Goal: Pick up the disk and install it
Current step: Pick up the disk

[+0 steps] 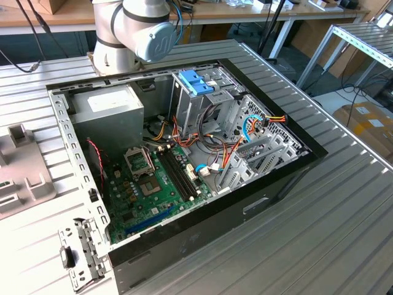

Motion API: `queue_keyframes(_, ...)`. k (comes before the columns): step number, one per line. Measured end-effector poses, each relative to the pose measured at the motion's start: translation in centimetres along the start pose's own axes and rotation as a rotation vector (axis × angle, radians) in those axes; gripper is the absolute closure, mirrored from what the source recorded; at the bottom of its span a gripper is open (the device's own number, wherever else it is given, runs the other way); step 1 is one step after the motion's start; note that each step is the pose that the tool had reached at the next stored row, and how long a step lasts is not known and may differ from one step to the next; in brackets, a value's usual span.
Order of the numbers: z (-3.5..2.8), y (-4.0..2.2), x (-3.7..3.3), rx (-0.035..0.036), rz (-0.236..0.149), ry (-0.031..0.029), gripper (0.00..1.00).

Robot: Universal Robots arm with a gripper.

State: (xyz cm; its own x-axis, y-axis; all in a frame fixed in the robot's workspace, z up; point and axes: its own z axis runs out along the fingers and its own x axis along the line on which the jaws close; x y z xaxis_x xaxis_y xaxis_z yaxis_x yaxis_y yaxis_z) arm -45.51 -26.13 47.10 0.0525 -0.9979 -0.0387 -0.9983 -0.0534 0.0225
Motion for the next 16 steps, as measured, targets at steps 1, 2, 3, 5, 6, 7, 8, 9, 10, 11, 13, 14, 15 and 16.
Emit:
queue_keyframes(1, -0.01, -0.01, 0.05, -0.0001, 0.0, 0.0, 0.63)
queue_keyframes(2, -0.01, -0.03, 0.1, 0.0, 0.0, 0.0, 0.63)
queue_keyframes(3, -0.01, -0.04, 0.15, 0.0, 0.0, 0.0, 0.63)
queue_keyframes(5, -0.01, -0.06, 0.28, 0.0001, 0.0, 0.0, 0.63)
queue_keyframes(6, -0.02, -0.09, 0.39, -0.0001, 0.0, 0.0, 0.63)
queue_keyframes(7, -0.02, -0.12, 0.52, 0.0, 0.0, 0.0, 0.63)
queue_keyframes(8, -0.03, -0.14, 0.6, -0.0001, 0.0, 0.0, 0.63)
queue_keyframes(9, -0.03, -0.16, 0.65, -0.0001, 0.0, 0.0001, 0.63)
queue_keyframes(10, -0.03, -0.18, 0.74, 0.0, 0.0, 0.0, 0.63)
queue_keyframes(11, -0.04, -0.2, 0.84, 0.0, 0.0, 0.0, 0.63)
queue_keyframes(13, -0.04, -0.24, 0.94, 0.0, 0.0, 0.0, 0.63)
queue_keyframes(14, -0.05, -0.25, 1.0, 0.0, 0.0, 0.0, 0.63)
queue_keyframes(15, -0.05, -0.27, 1.06, -0.0001, 0.0, 0.0, 0.63)
queue_keyframes(16, -0.05, -0.29, 1.14, 0.0, 0.0, 0.0, 0.63)
